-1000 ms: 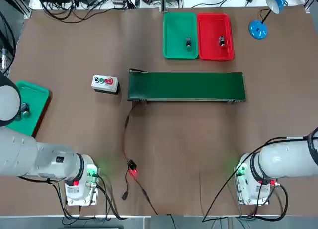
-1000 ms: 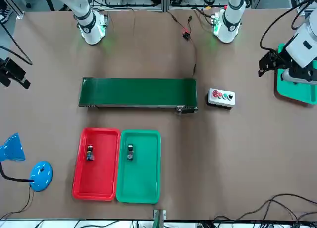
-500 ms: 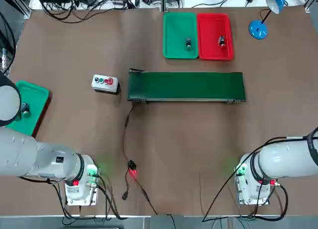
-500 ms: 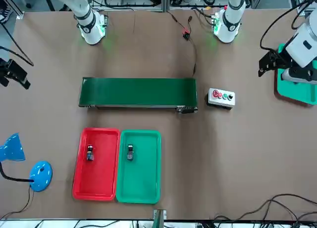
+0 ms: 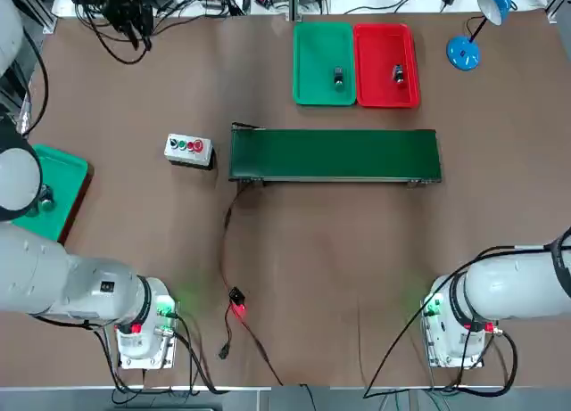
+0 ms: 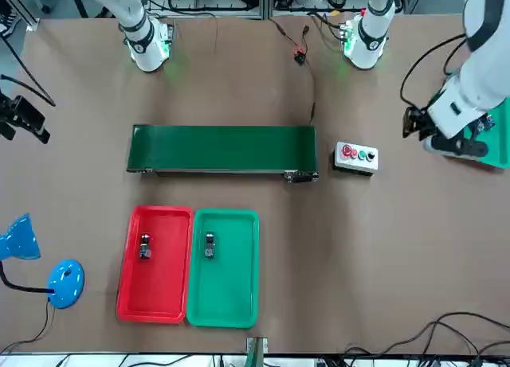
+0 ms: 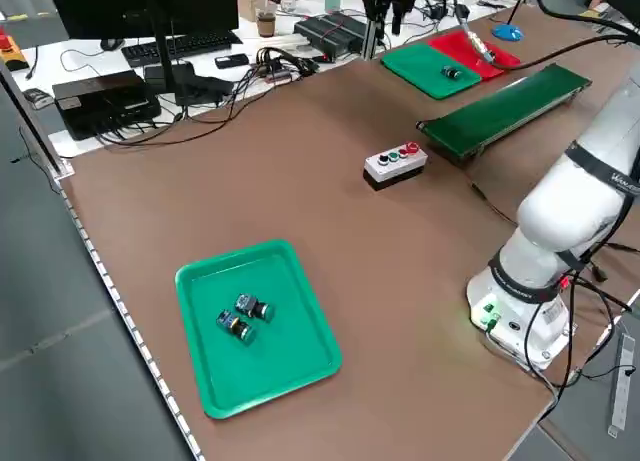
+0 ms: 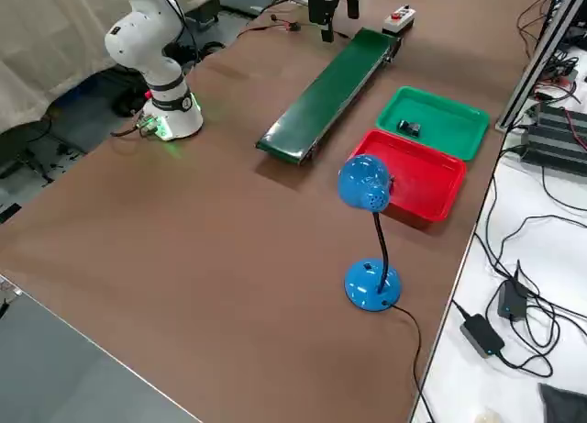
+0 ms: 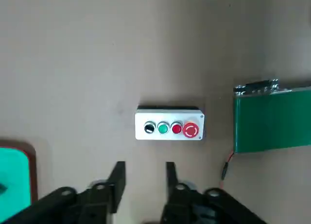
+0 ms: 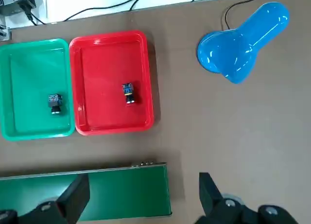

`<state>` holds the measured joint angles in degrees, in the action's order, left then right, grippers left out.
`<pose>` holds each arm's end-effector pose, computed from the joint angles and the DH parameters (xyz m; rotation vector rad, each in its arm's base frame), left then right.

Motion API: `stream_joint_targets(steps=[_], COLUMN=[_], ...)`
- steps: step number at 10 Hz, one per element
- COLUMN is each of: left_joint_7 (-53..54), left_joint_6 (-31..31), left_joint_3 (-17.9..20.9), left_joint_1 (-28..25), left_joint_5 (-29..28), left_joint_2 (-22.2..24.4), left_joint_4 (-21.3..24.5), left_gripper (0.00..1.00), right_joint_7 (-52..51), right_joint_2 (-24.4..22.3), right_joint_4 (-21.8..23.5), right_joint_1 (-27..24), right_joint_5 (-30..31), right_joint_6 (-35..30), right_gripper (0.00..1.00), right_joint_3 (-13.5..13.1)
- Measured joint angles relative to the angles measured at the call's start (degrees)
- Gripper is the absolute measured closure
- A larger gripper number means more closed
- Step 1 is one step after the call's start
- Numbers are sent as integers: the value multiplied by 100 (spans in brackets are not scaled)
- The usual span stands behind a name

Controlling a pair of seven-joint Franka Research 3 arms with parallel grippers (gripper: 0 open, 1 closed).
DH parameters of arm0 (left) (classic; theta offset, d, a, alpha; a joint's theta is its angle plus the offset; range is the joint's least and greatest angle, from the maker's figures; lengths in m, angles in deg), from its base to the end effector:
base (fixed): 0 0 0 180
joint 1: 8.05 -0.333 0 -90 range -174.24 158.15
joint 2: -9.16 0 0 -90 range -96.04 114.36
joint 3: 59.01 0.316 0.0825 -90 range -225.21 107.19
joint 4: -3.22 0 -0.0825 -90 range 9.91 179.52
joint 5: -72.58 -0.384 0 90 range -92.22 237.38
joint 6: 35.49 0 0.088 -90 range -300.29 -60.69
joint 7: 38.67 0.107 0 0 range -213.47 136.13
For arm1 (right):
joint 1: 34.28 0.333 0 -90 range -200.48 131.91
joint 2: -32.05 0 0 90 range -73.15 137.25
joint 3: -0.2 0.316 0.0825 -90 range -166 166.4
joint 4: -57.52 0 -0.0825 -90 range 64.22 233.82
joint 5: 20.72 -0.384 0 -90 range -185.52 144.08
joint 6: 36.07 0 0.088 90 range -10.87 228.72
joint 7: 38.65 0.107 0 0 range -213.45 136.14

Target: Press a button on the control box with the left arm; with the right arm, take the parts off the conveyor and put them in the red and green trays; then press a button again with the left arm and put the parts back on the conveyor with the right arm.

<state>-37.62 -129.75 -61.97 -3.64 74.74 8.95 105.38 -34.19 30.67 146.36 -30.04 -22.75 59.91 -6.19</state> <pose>0.5434 -0.0741 0.5287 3.0962 -0.2194 -0.2229 0.5575 -0.0183 0.6575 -3.0868 0.1802 -0.2289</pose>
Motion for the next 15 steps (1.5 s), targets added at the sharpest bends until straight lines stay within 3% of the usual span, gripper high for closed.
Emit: stream_joint_targets(steps=[2,3,6,9,15], left_joint_7=[0,0,-1,-2,-25], left_joint_6=[-378,-732,-1826,-2554,-3182], left_joint_3=[-2,-23,-191,-269,-369], left_joint_1=[1,7,39,51,54], left_joint_5=[0,0,0,0,0], left_joint_2=[-10,-17,-32,-65,-550], left_joint_4=[556,894,1931,2585,2955], left_gripper=[96,99,99,99,99], right_joint_7=[-10,-13,-20,-21,-25], right_joint_2=[0,0,0,0,0], right_joint_4=[3,5,9,11,21], right_joint_1=[0,-1,-1,-1,-1], right_joint_5=[1,1,1,1,1], right_joint_6=[0,0,0,0,1], right_gripper=[1,1,1,1,1], right_joint_3=[0,0,0,0,0])
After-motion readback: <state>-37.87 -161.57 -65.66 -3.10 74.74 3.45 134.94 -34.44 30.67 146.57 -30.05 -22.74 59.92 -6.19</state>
